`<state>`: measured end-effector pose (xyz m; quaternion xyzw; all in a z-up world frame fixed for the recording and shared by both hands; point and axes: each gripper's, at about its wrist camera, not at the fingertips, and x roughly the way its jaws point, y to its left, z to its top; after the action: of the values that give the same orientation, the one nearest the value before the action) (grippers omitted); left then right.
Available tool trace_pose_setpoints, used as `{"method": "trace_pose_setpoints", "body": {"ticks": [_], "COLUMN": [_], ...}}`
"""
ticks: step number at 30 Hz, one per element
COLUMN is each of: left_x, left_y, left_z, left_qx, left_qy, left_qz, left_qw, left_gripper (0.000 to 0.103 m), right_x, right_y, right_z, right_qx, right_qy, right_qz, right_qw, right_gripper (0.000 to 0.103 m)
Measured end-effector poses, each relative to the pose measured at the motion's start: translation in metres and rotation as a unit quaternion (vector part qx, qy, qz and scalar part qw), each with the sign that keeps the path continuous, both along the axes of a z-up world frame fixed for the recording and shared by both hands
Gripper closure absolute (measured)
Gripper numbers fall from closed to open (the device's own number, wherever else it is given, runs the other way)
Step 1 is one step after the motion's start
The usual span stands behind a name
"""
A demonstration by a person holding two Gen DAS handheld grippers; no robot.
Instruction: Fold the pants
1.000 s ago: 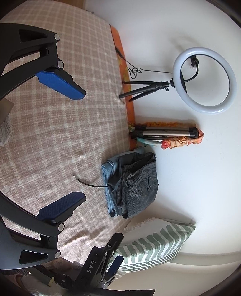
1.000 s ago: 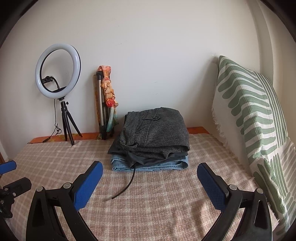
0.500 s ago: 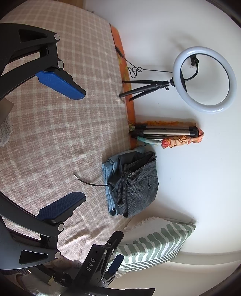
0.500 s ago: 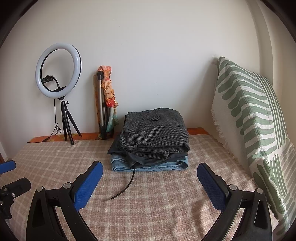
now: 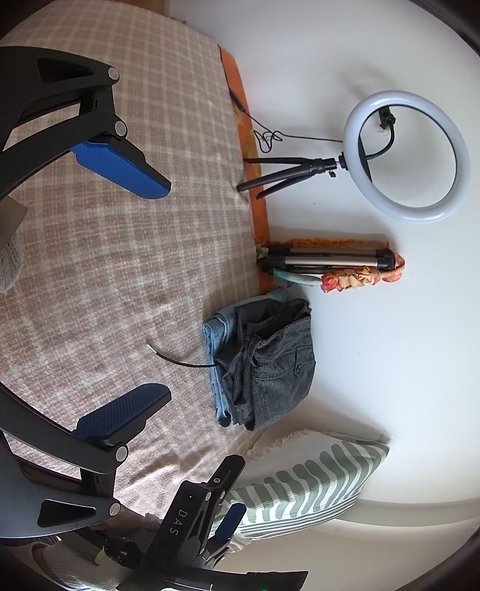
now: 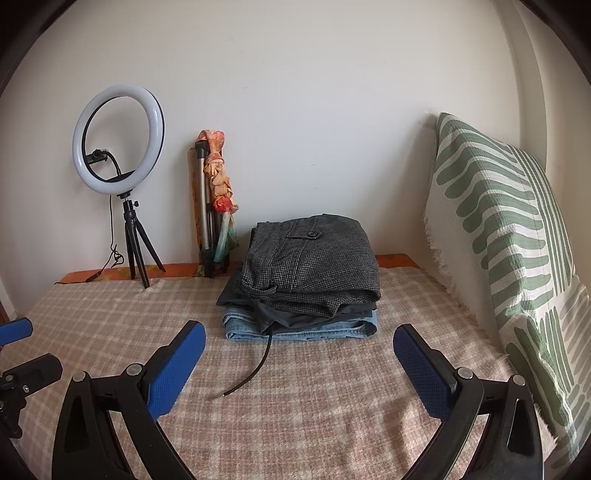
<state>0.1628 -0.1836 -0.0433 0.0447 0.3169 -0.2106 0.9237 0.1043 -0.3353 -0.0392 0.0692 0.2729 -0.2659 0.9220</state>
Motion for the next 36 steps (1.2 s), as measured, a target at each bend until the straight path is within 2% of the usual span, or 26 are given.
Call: {"method": "trace_pose_setpoints", "body": {"ticks": [36], "left_x": [-0.0029], "left_y": [0.0033], "left_z": [0.0041], "left_qx": [0.004], "left_qy": [-0.010], "left_qz": [-0.003], "left_qw": [0.9999], "left_gripper": [0.003], "right_x": [0.0005], "right_y": [0.0025], "right_z": [-0.0020], "right_qx": [-0.001], "right_qy": [0.002], "right_qz": [0.003], "right_qw": [1.000], "right_gripper": [0.000]}}
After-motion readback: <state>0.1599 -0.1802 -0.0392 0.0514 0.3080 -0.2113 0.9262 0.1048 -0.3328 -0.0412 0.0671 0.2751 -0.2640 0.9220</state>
